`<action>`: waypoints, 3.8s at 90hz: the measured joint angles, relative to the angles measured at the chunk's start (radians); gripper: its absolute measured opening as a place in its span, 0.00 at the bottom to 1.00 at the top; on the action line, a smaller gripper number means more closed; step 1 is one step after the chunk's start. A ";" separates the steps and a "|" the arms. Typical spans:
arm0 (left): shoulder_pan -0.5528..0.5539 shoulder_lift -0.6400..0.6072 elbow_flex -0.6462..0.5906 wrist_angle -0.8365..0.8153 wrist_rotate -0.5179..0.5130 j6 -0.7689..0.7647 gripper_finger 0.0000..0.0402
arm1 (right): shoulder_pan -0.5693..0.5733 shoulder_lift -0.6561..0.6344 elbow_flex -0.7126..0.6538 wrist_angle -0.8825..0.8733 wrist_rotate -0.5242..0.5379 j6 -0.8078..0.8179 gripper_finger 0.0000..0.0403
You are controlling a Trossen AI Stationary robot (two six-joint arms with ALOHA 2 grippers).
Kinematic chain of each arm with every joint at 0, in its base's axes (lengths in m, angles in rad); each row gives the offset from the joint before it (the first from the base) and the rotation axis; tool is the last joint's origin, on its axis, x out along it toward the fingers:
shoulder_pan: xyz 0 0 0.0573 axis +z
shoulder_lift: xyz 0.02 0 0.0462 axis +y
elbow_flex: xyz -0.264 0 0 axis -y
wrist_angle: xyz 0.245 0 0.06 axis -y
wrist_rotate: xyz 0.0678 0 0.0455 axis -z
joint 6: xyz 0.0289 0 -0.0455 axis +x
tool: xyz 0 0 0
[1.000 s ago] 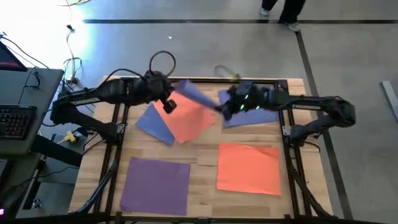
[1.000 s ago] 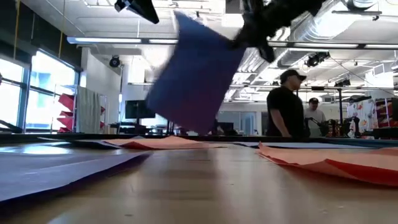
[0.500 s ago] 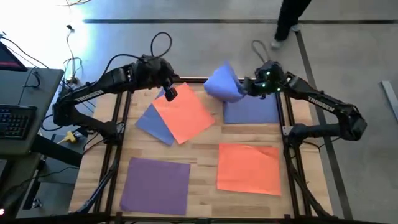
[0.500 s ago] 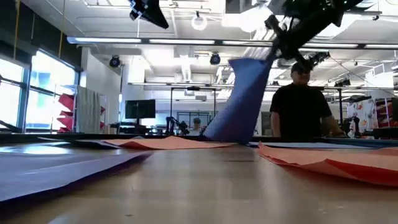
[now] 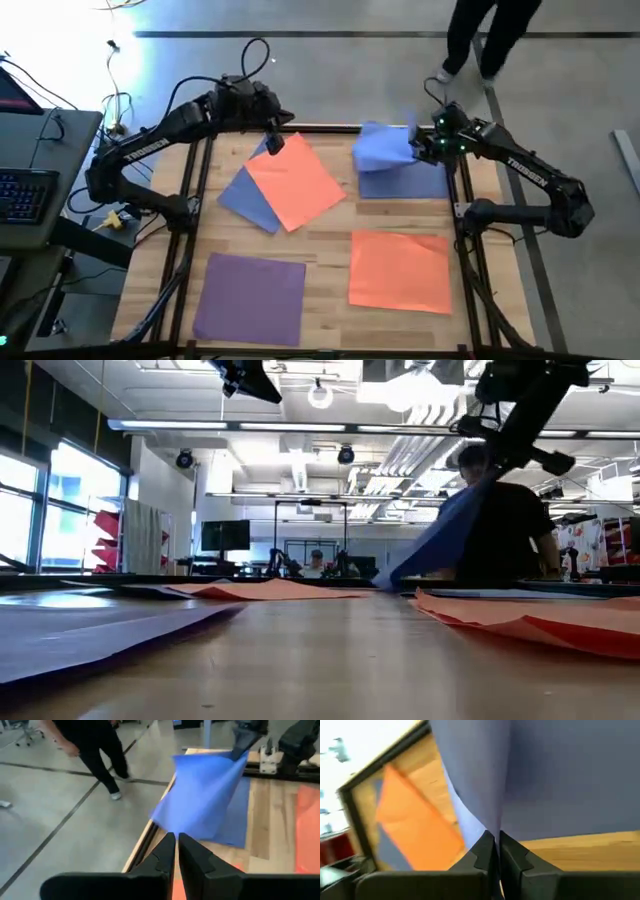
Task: Organize paper
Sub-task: Stack the blue colored paper on top of the blue colored paper
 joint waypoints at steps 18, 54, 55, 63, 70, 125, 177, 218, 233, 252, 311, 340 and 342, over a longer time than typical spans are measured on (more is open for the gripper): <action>0.011 0.029 0.000 0.042 0.018 -0.003 0.00 | -0.062 0.029 0.000 -0.105 -0.100 -0.163 0.00; 0.012 0.039 0.000 0.103 0.073 -0.034 0.00 | -0.133 0.048 0.000 -0.077 -0.200 -0.296 0.00; 0.012 0.039 0.000 0.103 0.073 -0.035 0.00 | -0.136 0.049 0.000 -0.085 -0.193 -0.297 0.00; 0.013 0.039 0.000 0.102 0.073 -0.034 0.00 | -0.151 0.063 0.000 -0.141 -0.140 -0.303 0.00; 0.013 0.039 0.000 0.102 0.073 -0.035 0.00 | -0.160 0.080 0.000 -0.172 -0.087 -0.317 0.00; 0.013 0.039 0.000 0.091 0.072 -0.034 0.00 | -0.159 0.251 0.000 -0.194 0.050 -0.343 0.04; 0.014 0.129 -0.001 0.082 0.173 -0.050 0.00 | -0.157 0.257 0.000 -0.300 0.079 -0.423 0.39; 0.015 0.331 -0.002 0.059 0.230 -0.006 0.00 | -0.079 0.257 0.000 -0.243 0.080 -0.637 0.41; 0.015 0.331 -0.002 0.057 0.232 -0.011 0.00 | 0.093 0.272 -0.030 -0.214 -0.055 -0.804 0.41; 0.015 0.331 -0.002 0.058 0.231 -0.032 0.00 | 0.180 0.398 -0.172 -0.196 -0.061 -0.736 0.41; 0.015 0.330 -0.001 0.057 0.230 -0.088 0.00 | 0.190 0.463 -0.233 -0.202 0.153 -0.681 0.41; 0.015 0.330 -0.001 0.057 0.228 -0.087 0.00 | 0.178 0.472 -0.308 -0.049 0.038 -0.663 0.28; 0.015 0.330 -0.001 0.057 0.228 -0.087 0.00 | 0.173 0.473 -0.310 -0.047 0.044 -0.655 0.26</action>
